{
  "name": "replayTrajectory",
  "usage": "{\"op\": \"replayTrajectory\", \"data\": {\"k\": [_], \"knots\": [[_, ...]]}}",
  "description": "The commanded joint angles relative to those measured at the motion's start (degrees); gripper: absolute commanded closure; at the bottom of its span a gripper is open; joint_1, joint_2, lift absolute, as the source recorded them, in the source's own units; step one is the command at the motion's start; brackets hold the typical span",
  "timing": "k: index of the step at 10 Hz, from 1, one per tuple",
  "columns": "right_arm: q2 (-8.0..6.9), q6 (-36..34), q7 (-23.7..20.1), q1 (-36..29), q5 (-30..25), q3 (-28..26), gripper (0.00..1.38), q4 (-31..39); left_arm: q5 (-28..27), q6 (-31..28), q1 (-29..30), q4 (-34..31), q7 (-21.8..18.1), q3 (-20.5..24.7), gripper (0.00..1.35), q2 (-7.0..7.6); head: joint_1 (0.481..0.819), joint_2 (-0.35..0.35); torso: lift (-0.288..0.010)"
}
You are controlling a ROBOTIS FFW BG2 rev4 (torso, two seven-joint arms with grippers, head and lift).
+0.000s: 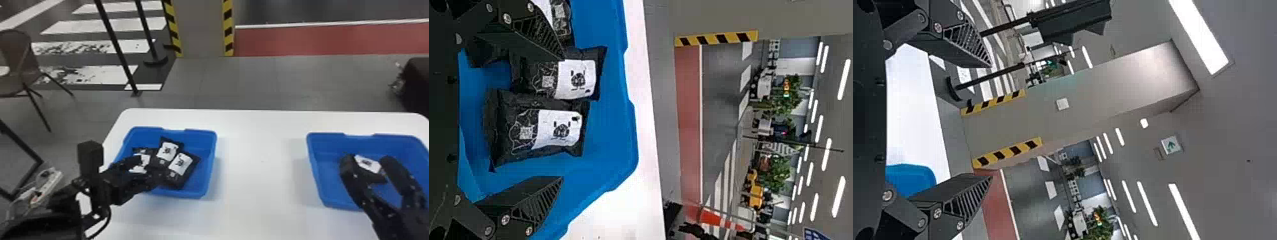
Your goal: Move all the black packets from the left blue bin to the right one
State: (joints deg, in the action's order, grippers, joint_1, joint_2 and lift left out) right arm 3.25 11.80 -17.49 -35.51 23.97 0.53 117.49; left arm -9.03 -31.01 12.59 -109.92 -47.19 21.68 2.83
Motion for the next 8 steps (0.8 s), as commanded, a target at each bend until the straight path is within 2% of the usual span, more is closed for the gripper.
{"op": "replayTrajectory", "data": {"k": [1, 3, 5, 7, 8], "knots": [[0.00, 0.0, -0.3, -0.3, 0.6, 0.6, 0.26, 0.4, -2.8, -4.6, -2.9, 1.7, 0.0, -1.6, 0.20, 0.60, 0.695, 0.160, -0.110], [0.00, 0.0, -0.5, -0.2, 1.1, 0.7, 0.26, 0.3, -3.8, -8.2, -7.8, 8.3, 0.0, -5.4, 0.20, 1.91, 0.695, 0.162, -0.110], [0.00, 0.0, -0.6, -0.2, 1.4, 0.8, 0.27, 0.3, -5.5, -11.6, -10.8, 11.7, -0.3, -7.4, 0.20, 2.00, 0.695, 0.137, -0.110], [0.00, 0.0, -0.8, -0.2, 2.1, 0.8, 0.27, -0.1, -8.6, -16.0, -11.9, 11.8, -0.3, -7.8, 0.33, 1.83, 0.695, 0.125, -0.110], [0.00, -0.1, -0.9, -0.2, 2.5, 0.8, 0.27, -0.3, -9.9, -17.8, -12.5, 12.1, -0.3, -7.8, 0.53, 1.74, 0.695, 0.128, -0.110]]}}
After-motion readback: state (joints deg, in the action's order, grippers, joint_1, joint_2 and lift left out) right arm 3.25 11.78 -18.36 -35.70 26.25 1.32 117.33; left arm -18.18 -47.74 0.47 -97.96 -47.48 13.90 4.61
